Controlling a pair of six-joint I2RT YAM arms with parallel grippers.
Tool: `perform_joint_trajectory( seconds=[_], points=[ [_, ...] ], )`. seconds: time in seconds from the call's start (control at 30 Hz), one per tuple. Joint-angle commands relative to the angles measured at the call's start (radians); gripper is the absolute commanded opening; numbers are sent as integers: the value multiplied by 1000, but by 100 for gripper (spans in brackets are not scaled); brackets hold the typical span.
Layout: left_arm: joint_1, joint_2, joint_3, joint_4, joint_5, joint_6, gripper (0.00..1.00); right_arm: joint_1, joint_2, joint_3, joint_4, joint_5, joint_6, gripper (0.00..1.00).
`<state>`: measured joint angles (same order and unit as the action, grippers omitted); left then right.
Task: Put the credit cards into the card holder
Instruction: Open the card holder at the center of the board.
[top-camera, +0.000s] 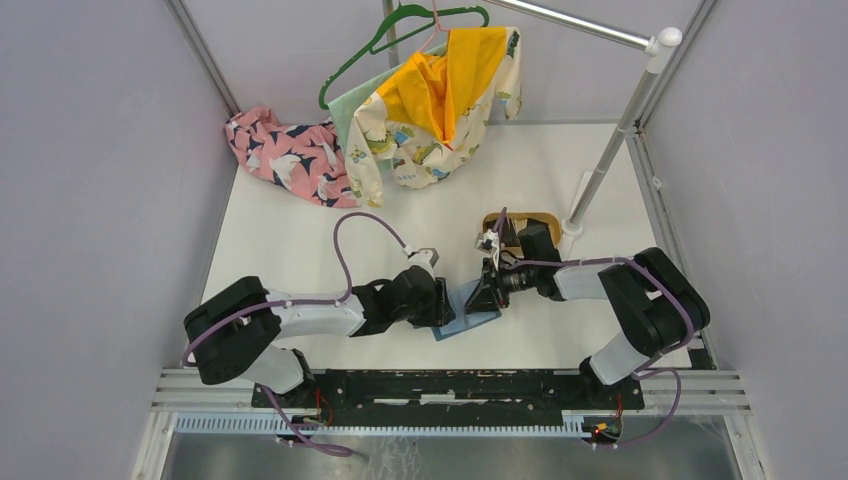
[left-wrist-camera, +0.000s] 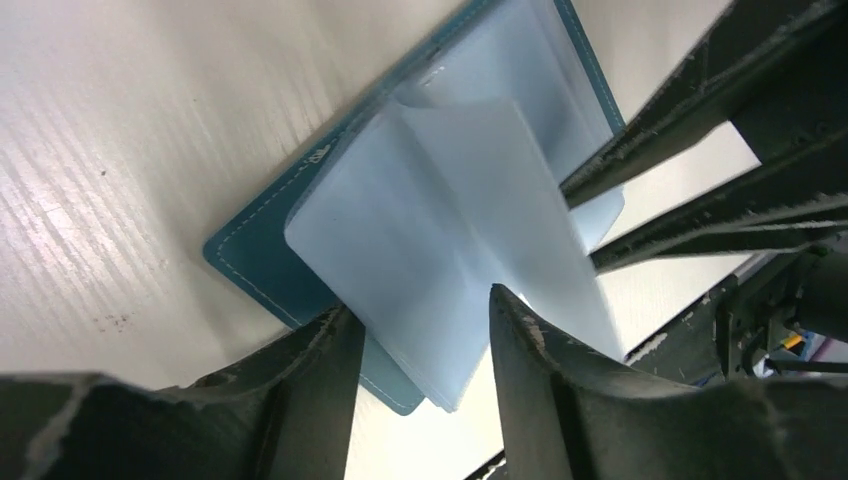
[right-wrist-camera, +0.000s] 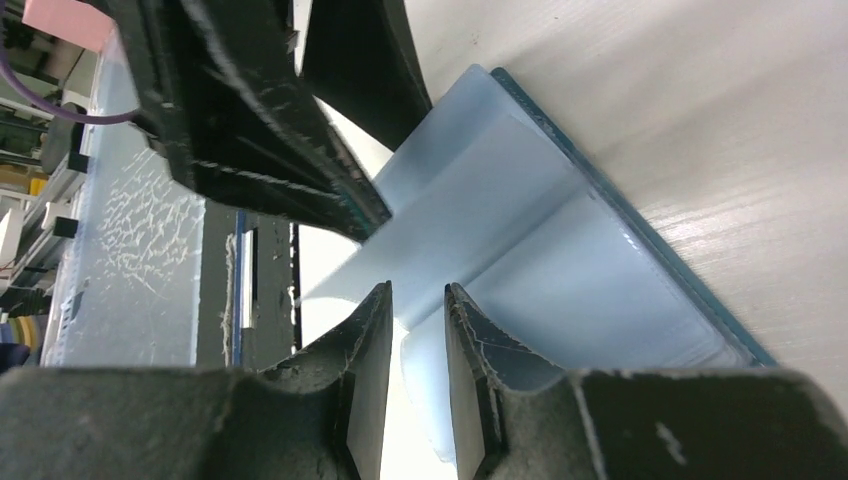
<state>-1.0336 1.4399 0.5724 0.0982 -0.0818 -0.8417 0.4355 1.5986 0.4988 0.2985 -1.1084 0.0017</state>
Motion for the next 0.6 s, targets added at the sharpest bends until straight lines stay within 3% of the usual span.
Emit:
perform_joint_trajectory(
  seconds=[0.0, 0.13, 0.2, 0.4, 0.57],
  points=[
    [-5, 35, 24, -61, -83, -8, 53, -3, -20, 57, -71, -37, -98, 31],
    [-4, 54, 26, -90, -106, 2, 38, -7, -80, 168, -409, 77, -434, 31],
    [-4, 62, 22, -88, -107, 5, 33, -7, -133, 184, -496, 188, -535, 31],
    [-5, 85, 34, -80, -97, 23, 25, -6, -263, 124, -518, 384, -652, 24],
    [-5, 99, 39, -69, -88, 33, 23, 22, -207, 156, -600, 451, -725, 18]
  ],
)
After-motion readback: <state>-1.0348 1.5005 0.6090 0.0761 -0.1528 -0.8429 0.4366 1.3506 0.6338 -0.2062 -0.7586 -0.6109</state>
